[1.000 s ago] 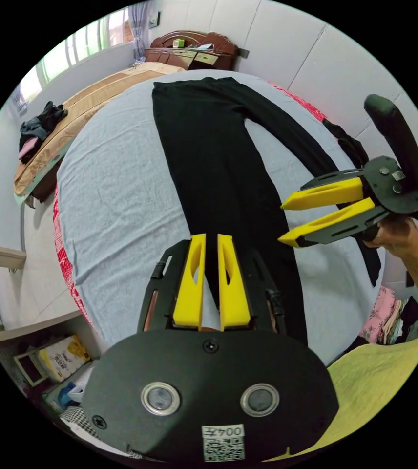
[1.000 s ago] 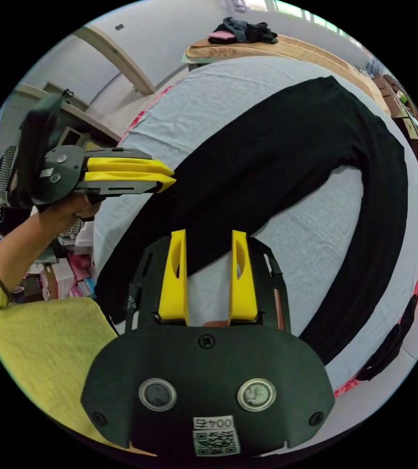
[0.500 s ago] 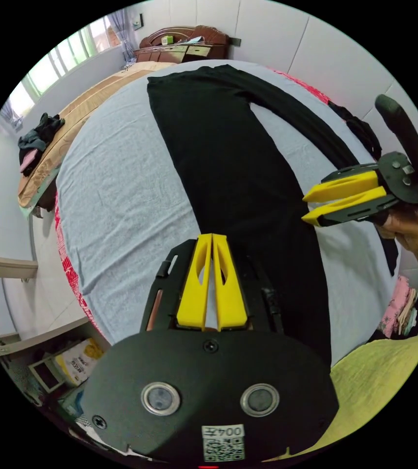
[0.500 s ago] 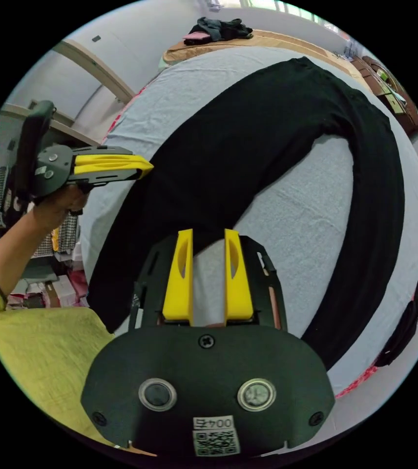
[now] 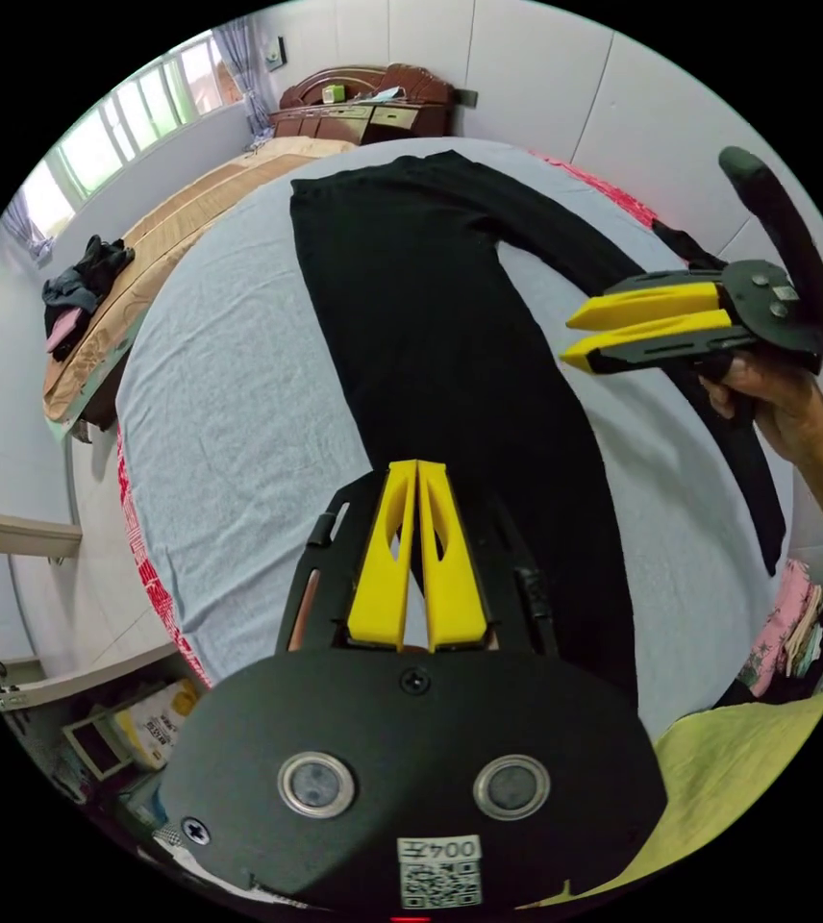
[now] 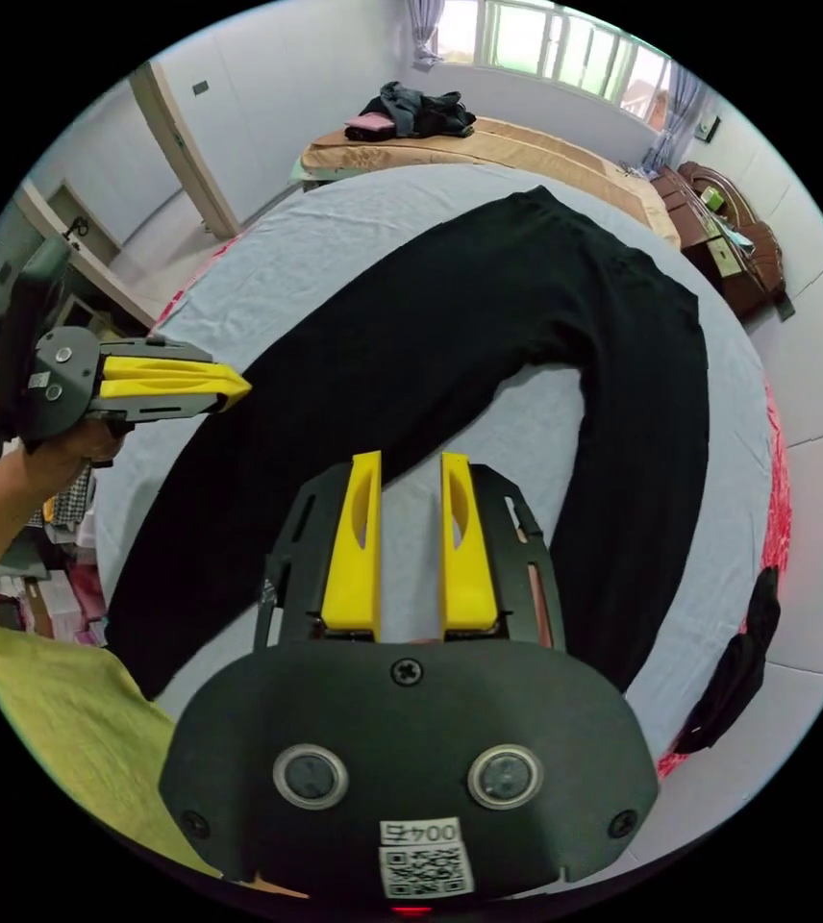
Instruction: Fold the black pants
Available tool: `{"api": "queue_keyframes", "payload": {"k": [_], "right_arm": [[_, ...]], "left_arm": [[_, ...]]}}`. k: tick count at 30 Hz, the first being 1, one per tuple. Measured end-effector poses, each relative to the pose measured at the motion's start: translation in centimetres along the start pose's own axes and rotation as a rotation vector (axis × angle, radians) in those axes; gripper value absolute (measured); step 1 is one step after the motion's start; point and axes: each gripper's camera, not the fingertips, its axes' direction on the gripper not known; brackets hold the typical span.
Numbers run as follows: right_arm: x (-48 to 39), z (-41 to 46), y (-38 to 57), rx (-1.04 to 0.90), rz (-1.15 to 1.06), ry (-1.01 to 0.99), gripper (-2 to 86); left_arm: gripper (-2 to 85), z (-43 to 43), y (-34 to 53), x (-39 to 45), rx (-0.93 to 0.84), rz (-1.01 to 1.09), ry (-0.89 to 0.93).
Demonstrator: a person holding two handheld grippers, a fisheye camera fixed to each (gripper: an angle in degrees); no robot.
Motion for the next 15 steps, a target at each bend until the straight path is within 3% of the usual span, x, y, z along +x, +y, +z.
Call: {"api": "queue_keyframes", "payload": {"k": [15], "right_arm": [[1.5, 2.0, -3.0, -0.078, 0.062, -0.009, 5.4]], "left_arm": [[0.1, 1.3, -0.4, -2.7, -0.01, -0.022, 0.042]]}}
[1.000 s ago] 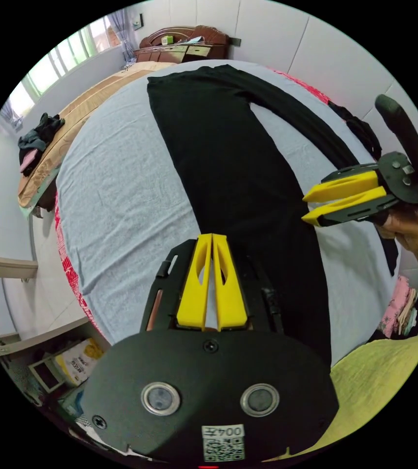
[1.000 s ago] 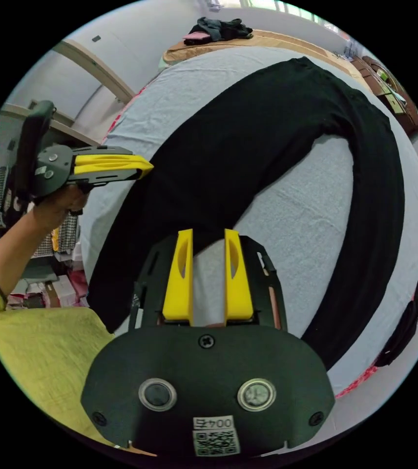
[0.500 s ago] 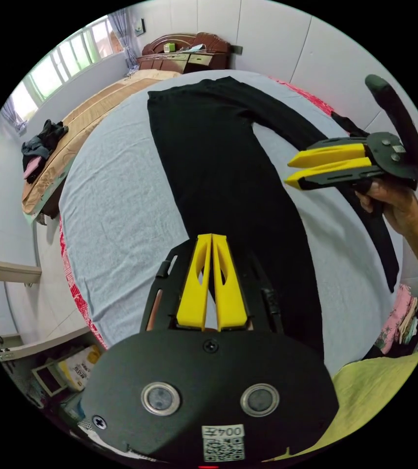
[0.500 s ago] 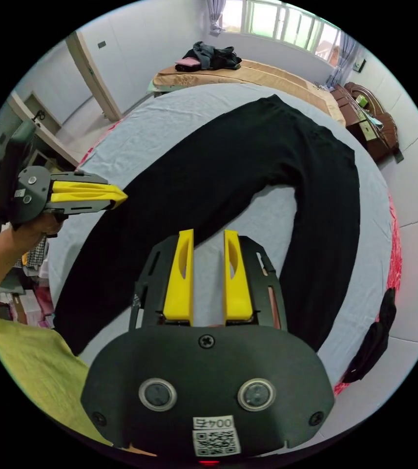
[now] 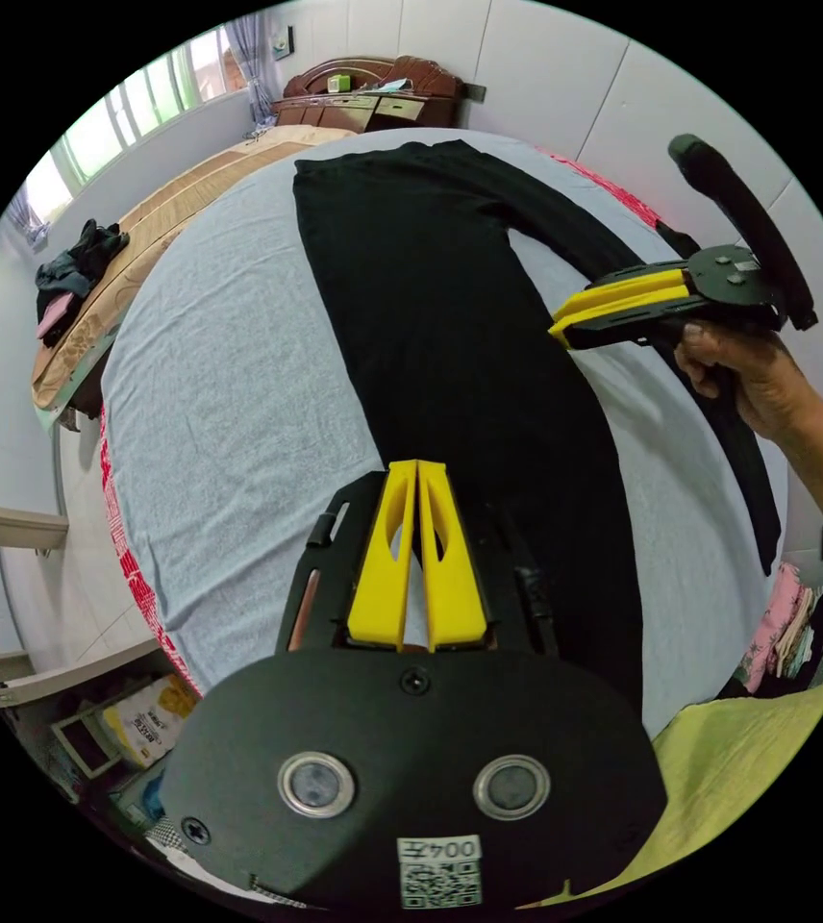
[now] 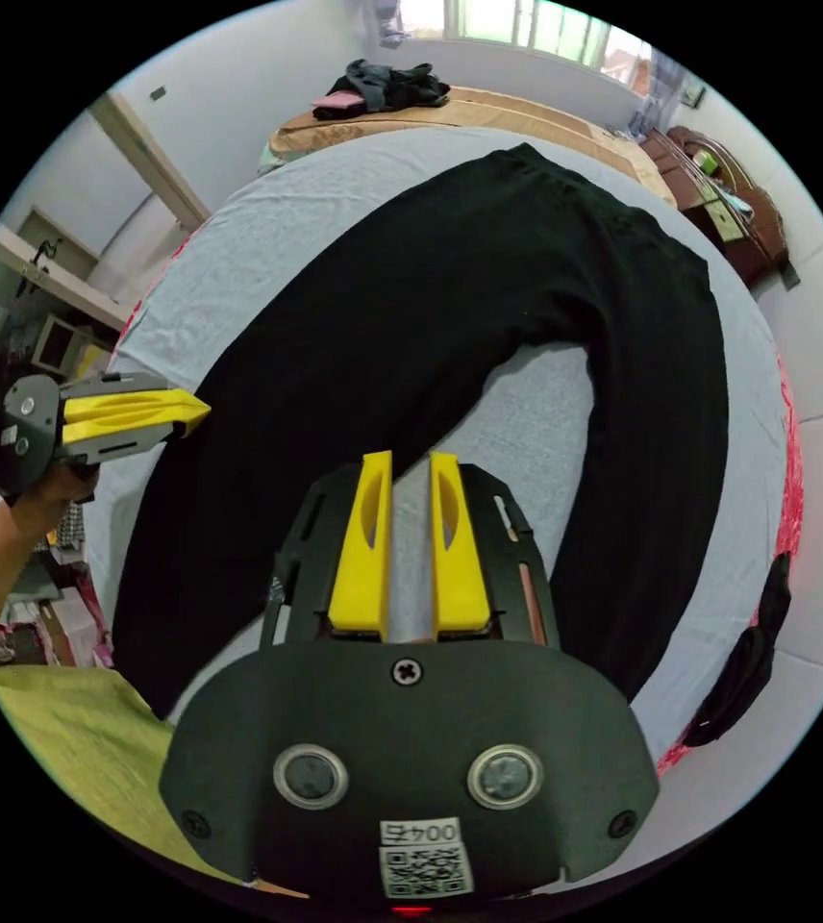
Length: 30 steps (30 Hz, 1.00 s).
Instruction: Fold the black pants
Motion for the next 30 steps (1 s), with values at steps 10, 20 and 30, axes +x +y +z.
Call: {"api": "queue_keyframes", "payload": {"k": [10, 20, 30], "right_arm": [[2.2, -2.7, 1.0, 0.0, 0.058, -0.01, 9.9], [-5.2, -8.7, 7.8, 0.039, -0.032, -0.204, 8.6], [-11.8, -9.0, 10.8, -0.08, -0.108, -0.067, 6.8]], "left_arm": [[0.2, 0.8, 0.4, -2.1, 0.013, 0.004, 0.05], [0.1, 0.0, 2.4, -2.4, 0.005, 0.035, 0.075], [0.1, 2.4, 12.4, 2.4, -0.074, 0.089, 0.117]]}}
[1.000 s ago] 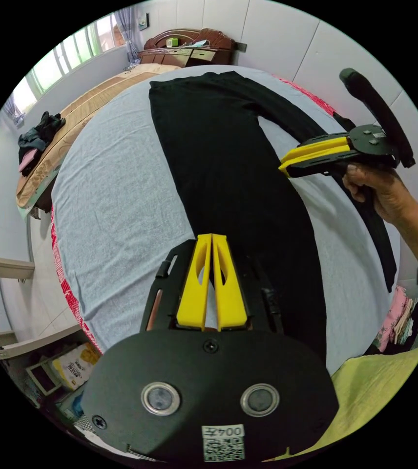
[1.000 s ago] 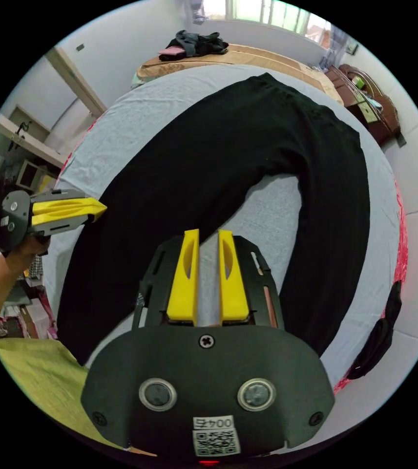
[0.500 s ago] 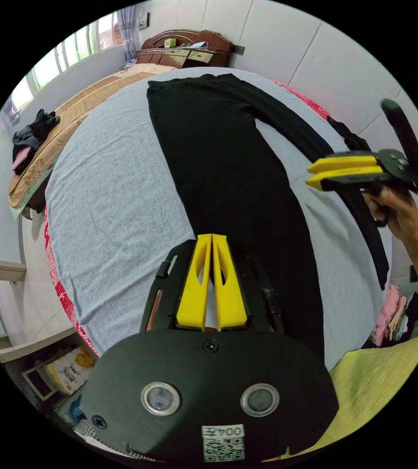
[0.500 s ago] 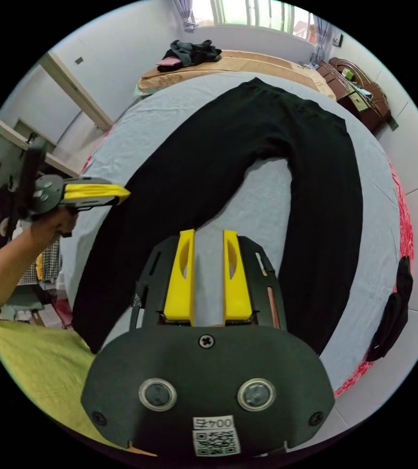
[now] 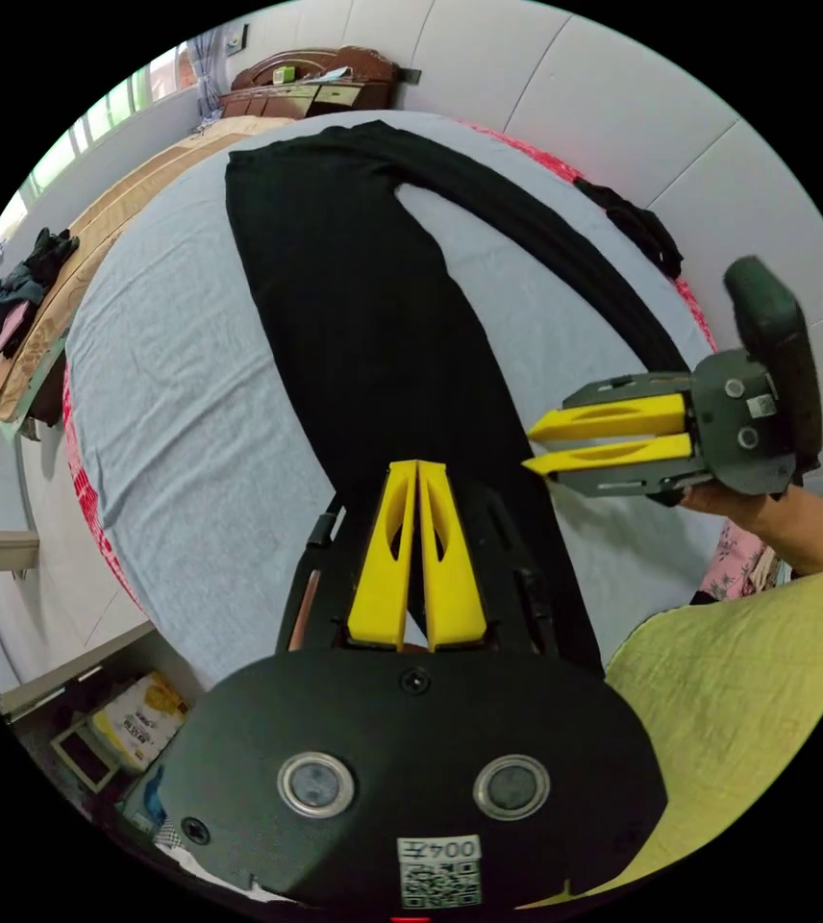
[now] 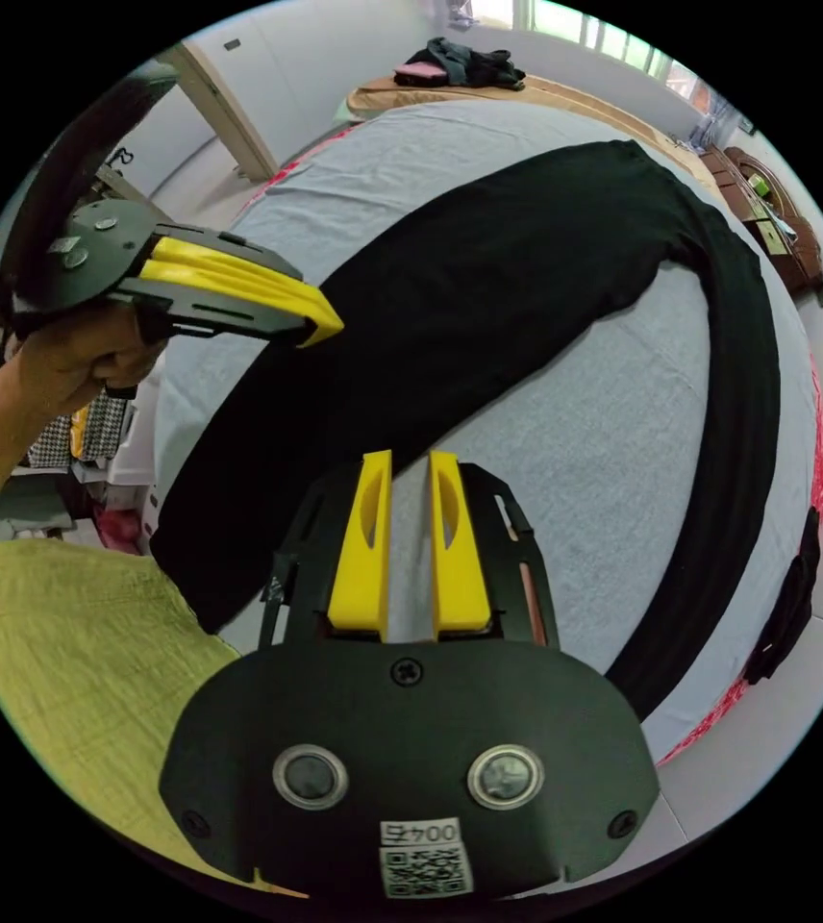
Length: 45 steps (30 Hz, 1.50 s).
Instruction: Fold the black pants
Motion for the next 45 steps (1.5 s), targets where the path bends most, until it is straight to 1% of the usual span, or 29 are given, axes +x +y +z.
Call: {"api": "queue_keyframes", "payload": {"k": [2, 5, 7, 9, 12, 13, 14, 15, 17, 19, 22, 26, 29, 33, 37, 39, 40, 42, 45], "right_arm": [[0.0, -1.0, -0.2, -0.002, 0.002, 0.015, 6.2], [0.1, -2.5, -0.4, -0.009, 0.015, 0.01, 6.4], [0.3, -3.4, -0.3, -0.01, 0.047, 0.001, 7.0], [0.7, -4.4, -0.3, -0.023, 0.073, -0.037, 7.8], [3.0, -7.3, 0.8, 0.002, 0.147, -0.11, 8.1], [4.7, -9.1, 1.9, 0.052, 0.194, -0.137, 8.0], [6.8, -10.9, 3.2, 0.094, 0.246, -0.149, 7.9], [7.9, -11.7, 3.9, 0.109, 0.273, -0.148, 7.9], [12.8, -14.8, 6.6, 0.144, 0.374, -0.11, 7.9], [16.9, -16.8, 8.4, 0.16, 0.441, -0.095, 7.9], [22.7, -20.0, 10.5, 0.213, 0.499, -0.125, 7.9], [28.7, -21.7, 10.9, 0.182, 0.59, -0.109, 7.6], [31.3, -22.0, 10.3, 0.185, 0.581, -0.16, 6.6], [32.9, -22.0, 9.1, 0.139, 0.569, -0.144, 6.6], [33.2, -23.6, 8.7, 0.199, 0.511, -0.178, 7.8], [33.1, -24.3, 8.5, 0.204, 0.488, -0.194, 5.7], [32.9, -24.6, 8.4, 0.194, 0.472, -0.193, 3.4], [32.8, -25.2, 8.2, 0.188, 0.471, -0.182, 5.1], [32.9, -26.1, 8.1, 0.191, 0.487, -0.18, 9.9]], "left_arm": [[0.1, 1.7, 1.0, 0.0, -0.028, 0.001, -0.032], [0.1, 2.5, 2.5, -0.2, 0.021, 0.045, -0.044], [0.1, 2.9, 3.3, -0.6, 0.037, 0.038, -0.035], [0.1, 3.5, 4.3, -1.4, 0.04, -0.03, -0.008], [0.3, 4.2, 4.8, -1.4, 0.008, -0.033, -0.023], [0.4, 4.2, 4.9, -1.3, 0.011, -0.03, -0.024], [0.5, 3.7, 5.2, -0.7, 0.052, -0.001, -0.025], [0.7, 3.0, 5.2, 0.2, 0.107, 0.028, -0.025], [1.2, 2.3, 4.7, 1.8, 0.162, 0.089, -0.016], [1.8, 2.5, 3.4, 3.4, 0.179, 0.146, -0.008], [3.5, 3.9, 0.7, 5.4, 0.181, 0.207, 0.018], [7.4, 6.5, -2.8, 7.7, 0.206, 0.281, -0.007], [9.1, 8.6, -5.3, 9.2, 0.188, 0.335, -0.043], [9.4, 11.5, -7.9, 10.2, 0.16, 0.382, -0.062], [8.7, 13.8, -9.2, 10.3, 0.142, 0.393, -0.03], [8.4, 15.2, -9.5, 10.4, 0.132, 0.399, -0.026], [8.3, 15.6, -9.5, 10.5, 0.13, 0.402, -0.027], [8.0, 16.8, -9.5, 10.6, 0.126, 0.416, -0.035], [7.9, 18.1, -9.2, 10.5, 0.13, 0.418, -0.039]]}}
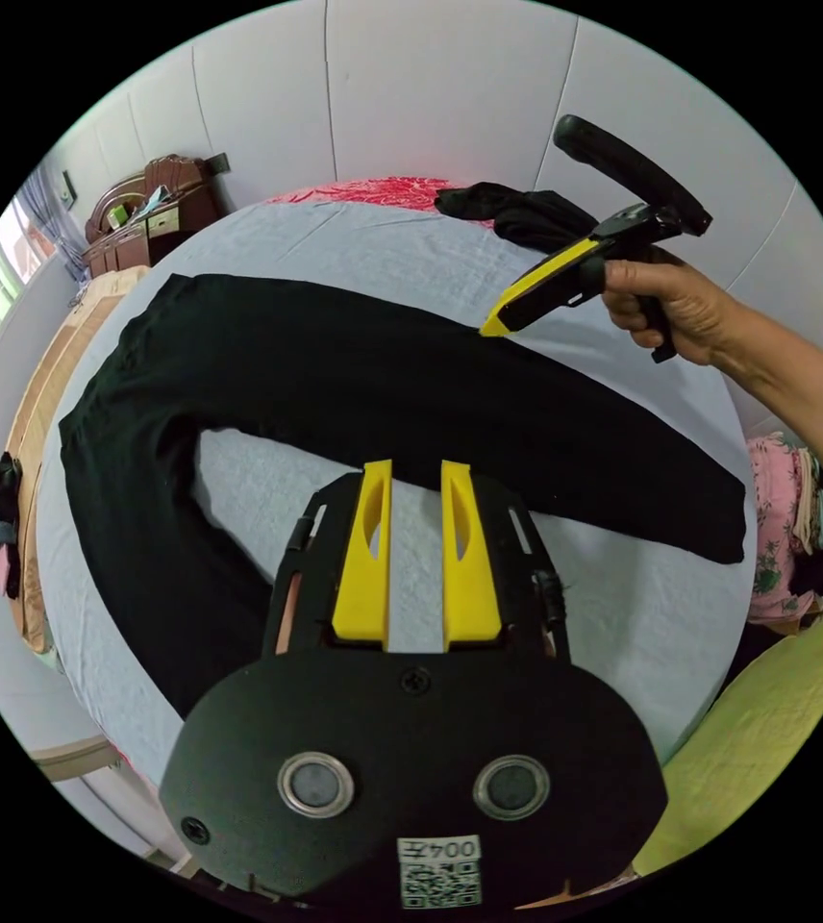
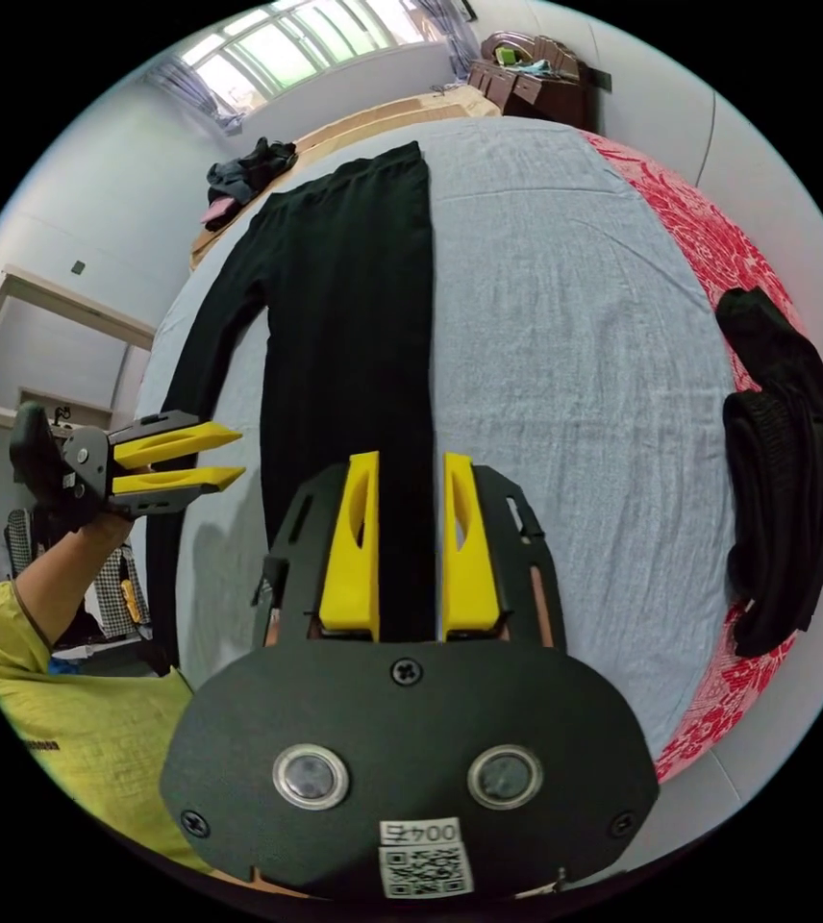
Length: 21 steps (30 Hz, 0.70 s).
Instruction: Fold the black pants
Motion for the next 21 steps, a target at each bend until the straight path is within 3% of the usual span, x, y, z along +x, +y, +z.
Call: {"api": "queue_keyframes", "payload": {"k": [7, 11, 16, 21], "right_arm": [[-1.5, -0.7, -0.7, -0.043, -0.008, 0.032, 8.8], [-3.6, -1.0, -0.6, -0.066, -0.074, 0.214, 1.9], [-3.8, -2.0, -0.2, -0.074, -0.045, 0.358, 0.9], [-3.4, -4.6, -0.3, 0.049, -0.022, 0.099, 5.6]], "left_arm": [[7.7, 3.1, 1.3, -0.4, -0.017, -0.004, 0.001], [7.6, 5.4, 2.4, 0.3, -0.067, 0.026, -0.014], [7.6, 6.4, 4.5, 0.6, -0.042, 0.026, -0.028], [7.6, 7.1, 5.8, 0.3, -0.036, 0.01, -0.006]]}}
